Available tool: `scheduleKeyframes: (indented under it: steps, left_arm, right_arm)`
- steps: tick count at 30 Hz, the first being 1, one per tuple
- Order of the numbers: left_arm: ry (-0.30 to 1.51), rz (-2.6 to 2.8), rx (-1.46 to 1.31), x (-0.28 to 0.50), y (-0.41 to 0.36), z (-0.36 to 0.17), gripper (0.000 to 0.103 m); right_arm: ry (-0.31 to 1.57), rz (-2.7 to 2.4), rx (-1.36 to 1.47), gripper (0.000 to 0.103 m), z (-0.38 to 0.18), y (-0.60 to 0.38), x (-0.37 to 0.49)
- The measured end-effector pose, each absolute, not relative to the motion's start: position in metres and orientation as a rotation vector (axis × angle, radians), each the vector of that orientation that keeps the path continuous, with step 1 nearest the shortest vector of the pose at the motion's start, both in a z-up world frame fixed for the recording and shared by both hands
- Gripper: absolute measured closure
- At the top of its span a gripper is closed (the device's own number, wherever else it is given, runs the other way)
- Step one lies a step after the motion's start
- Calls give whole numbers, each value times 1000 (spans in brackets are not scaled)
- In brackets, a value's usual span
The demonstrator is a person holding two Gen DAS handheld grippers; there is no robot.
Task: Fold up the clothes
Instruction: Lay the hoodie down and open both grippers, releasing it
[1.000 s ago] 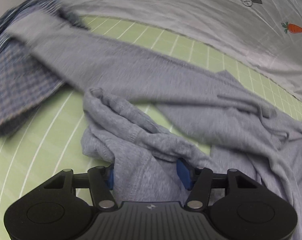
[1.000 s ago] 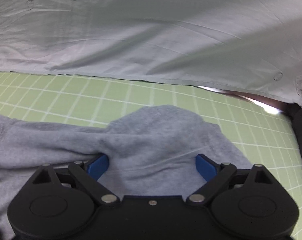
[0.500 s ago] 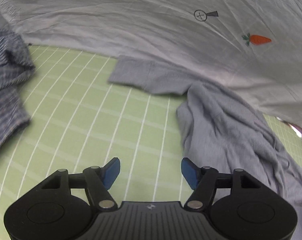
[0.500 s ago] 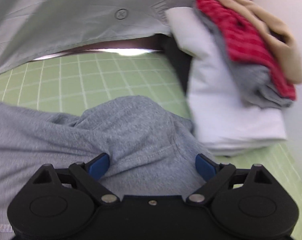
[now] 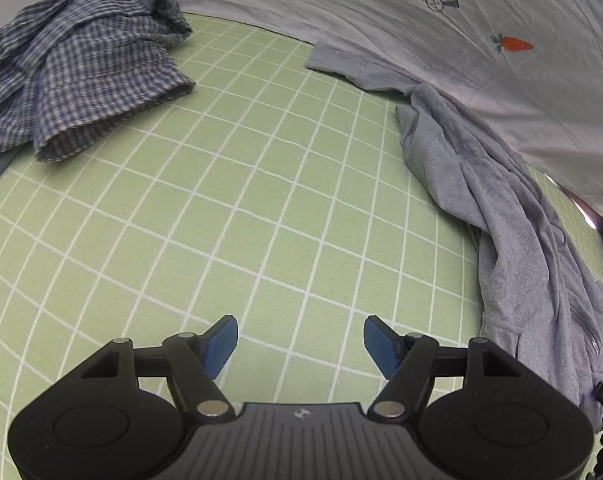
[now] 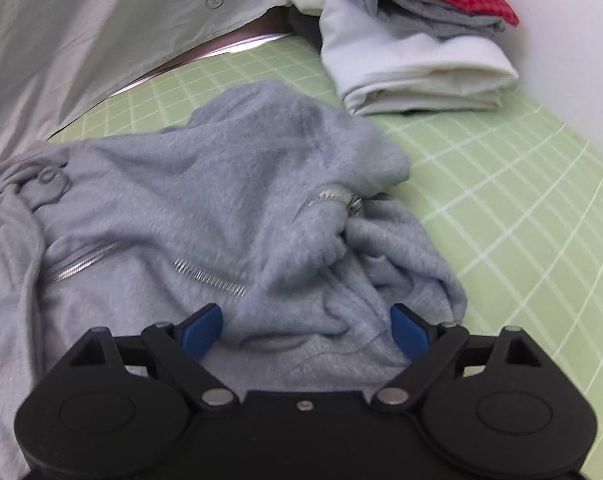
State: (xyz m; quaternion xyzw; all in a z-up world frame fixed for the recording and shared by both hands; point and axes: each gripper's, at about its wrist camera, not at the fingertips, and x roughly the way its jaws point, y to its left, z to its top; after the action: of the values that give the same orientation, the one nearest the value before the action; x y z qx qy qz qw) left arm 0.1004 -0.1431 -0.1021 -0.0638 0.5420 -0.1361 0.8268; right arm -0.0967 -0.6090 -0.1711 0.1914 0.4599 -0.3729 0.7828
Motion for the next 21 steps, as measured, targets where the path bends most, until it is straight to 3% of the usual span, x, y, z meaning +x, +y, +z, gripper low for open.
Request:
scheduleKeyframes:
  steps: [15,21]
  left_arm:
    - [1112,-242,-167,61,-57,-100,31]
    - [1105,-179,-206,54,-25,-101,28]
  right_arm:
    - [1053,-459,444,9,-161,-381,-39]
    - [1081,-200,422,4,-159,-292,9]
